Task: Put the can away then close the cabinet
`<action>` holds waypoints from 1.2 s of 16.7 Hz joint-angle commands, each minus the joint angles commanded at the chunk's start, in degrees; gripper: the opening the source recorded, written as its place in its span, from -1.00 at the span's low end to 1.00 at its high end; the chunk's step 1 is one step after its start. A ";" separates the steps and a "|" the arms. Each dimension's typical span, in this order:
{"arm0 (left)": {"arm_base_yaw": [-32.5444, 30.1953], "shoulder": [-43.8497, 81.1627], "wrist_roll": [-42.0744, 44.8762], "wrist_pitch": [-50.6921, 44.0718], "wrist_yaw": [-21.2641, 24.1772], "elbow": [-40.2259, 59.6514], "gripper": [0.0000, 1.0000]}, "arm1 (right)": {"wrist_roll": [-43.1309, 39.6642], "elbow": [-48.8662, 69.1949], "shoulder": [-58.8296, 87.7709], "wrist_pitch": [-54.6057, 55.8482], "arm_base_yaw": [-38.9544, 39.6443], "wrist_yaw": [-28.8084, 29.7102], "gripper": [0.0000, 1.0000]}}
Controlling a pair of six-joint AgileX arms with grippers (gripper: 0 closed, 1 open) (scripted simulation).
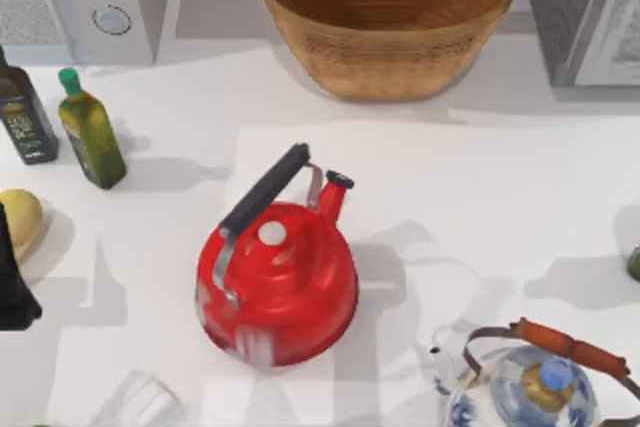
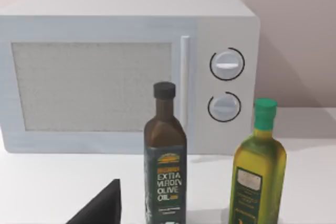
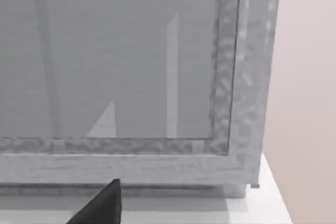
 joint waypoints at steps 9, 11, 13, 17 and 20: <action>0.00 0.00 0.00 0.00 0.00 0.00 1.00 | 0.03 25.67 -3.92 -30.60 -0.62 -0.37 1.00; 0.00 0.00 0.00 0.00 0.00 0.00 1.00 | 0.12 33.98 -5.08 -40.14 -0.65 -0.54 1.00; 0.00 0.00 0.00 0.00 0.00 0.00 1.00 | 0.20 42.46 -6.27 -49.82 -0.64 -0.74 1.00; 0.00 0.00 0.00 0.00 0.00 0.00 1.00 | 0.26 58.57 -8.55 -67.97 -0.72 -1.06 1.00; 0.00 0.00 0.00 0.00 0.00 0.00 1.00 | 0.19 68.59 -9.98 -79.00 -0.93 -1.21 1.00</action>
